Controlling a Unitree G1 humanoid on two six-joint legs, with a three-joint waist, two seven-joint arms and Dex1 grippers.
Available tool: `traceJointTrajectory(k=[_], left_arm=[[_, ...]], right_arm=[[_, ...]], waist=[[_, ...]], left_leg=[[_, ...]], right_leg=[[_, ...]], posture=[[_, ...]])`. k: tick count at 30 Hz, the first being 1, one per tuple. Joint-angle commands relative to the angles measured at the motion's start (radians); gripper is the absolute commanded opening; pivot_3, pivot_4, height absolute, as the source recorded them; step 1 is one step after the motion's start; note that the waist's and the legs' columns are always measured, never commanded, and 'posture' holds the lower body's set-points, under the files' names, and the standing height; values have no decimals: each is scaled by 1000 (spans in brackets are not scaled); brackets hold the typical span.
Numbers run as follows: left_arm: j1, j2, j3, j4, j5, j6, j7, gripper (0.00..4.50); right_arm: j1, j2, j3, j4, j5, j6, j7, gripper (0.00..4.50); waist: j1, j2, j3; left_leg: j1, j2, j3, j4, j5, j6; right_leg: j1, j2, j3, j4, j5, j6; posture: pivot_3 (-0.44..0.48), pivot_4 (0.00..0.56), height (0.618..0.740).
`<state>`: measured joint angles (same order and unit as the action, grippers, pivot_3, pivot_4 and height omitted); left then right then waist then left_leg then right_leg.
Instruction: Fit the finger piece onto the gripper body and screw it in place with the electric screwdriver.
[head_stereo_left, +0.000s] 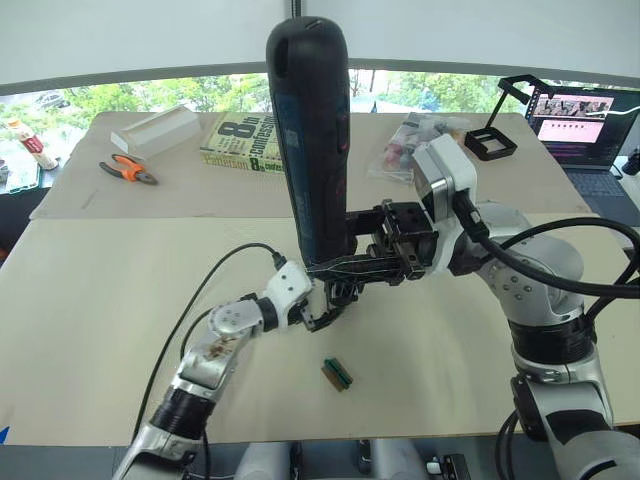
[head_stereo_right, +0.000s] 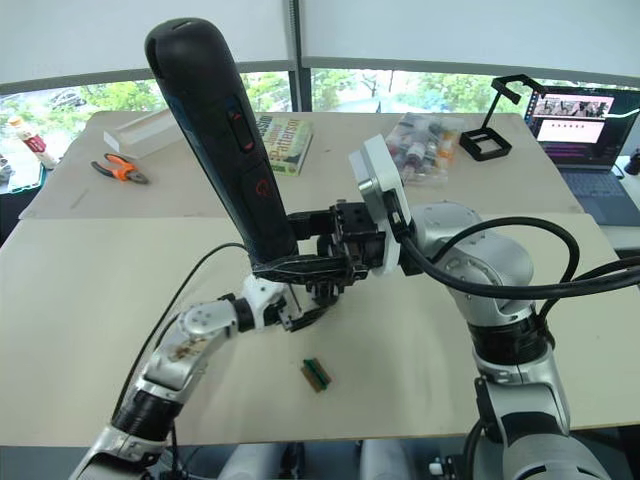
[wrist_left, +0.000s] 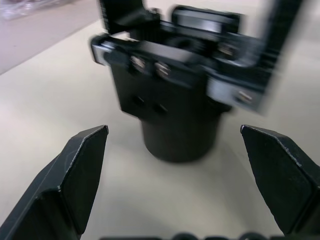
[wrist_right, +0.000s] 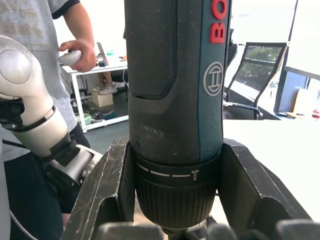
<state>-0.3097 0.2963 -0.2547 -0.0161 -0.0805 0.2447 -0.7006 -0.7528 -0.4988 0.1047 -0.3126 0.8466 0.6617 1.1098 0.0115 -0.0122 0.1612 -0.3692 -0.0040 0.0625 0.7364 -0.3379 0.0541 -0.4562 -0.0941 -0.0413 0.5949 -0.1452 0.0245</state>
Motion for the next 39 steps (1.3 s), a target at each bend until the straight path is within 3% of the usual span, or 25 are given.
traceJointTrajectory(k=[1,3,6,9,10,15,20,25,27,30,39], left_arm=[[-22,-42,-20,44,20,-32,36,4500],[-21,-59,-26,55,15,-40,32,4500],[-27,-66,-30,77,13,-68,19,3704],[-60,-55,-32,125,5,-128,-34,2338],[-76,-49,-34,144,-6,-150,-70,2332],[-151,2,-68,234,-64,-259,-332,2333],[-271,-45,-101,412,-50,-328,-444,2333],[-364,-93,-91,593,14,-422,-405,2333],[-372,-87,-78,613,7,-409,-422,3414],[-351,-70,-68,585,4,-399,-424,4500],[-143,-68,-53,245,18,-175,-233,4500]], right_arm=[[-34,2,-37,-11,17,-8,2,1896],[-34,1,-37,-8,13,-10,1,1896],[-31,-1,-37,-6,7,-13,0,1896],[-24,-4,-38,-12,3,-15,-1,1896],[-22,-6,-39,-16,2,-16,0,1896],[-13,-17,-50,-42,19,-8,-5,1896],[-27,-12,-64,-59,46,9,-41,1896],[-30,-11,-72,-74,56,27,-66,1896],[-27,-14,-74,-81,64,36,-73,1896],[-30,-12,-74,-81,73,42,-87,1896],[-59,10,-75,-40,63,42,-96,1896]], waist=[[0,0,0],[0,0,0],[0,0,0],[2,0,0],[2,0,0],[-1,0,0],[4,0,0],[3,0,0],[0,0,0],[-3,0,0],[-5,0,0]], left_leg=[[0,0,0,0,0,0],[0,0,0,-1,0,0],[0,0,0,-1,0,0],[0,0,0,0,0,0],[0,0,0,0,0,0],[0,0,0,0,0,0],[-1,-1,1,-1,0,0],[-3,-5,1,2,-1,3],[-3,-5,1,2,-1,3],[-2,-4,0,2,-1,3],[-2,1,0,1,-1,2]], right_leg=[[0,0,0,0,0,0],[0,0,0,0,0,0],[0,0,0,0,0,0],[0,0,0,0,0,0],[0,0,0,0,0,0],[0,0,0,0,0,0],[-1,0,-1,-2,0,0],[0,-2,-1,-2,0,0],[0,-2,-1,-2,0,0],[-1,-2,-1,-1,0,0],[-1,0,0,-1,0,0]], posture=[[0,150,740],[0,150,740],[0,150,740],[0,150,740],[0,150,740],[0,150,740],[0,150,740],[0,150,740],[0,150,740],[0,150,740],[0,150,740]])
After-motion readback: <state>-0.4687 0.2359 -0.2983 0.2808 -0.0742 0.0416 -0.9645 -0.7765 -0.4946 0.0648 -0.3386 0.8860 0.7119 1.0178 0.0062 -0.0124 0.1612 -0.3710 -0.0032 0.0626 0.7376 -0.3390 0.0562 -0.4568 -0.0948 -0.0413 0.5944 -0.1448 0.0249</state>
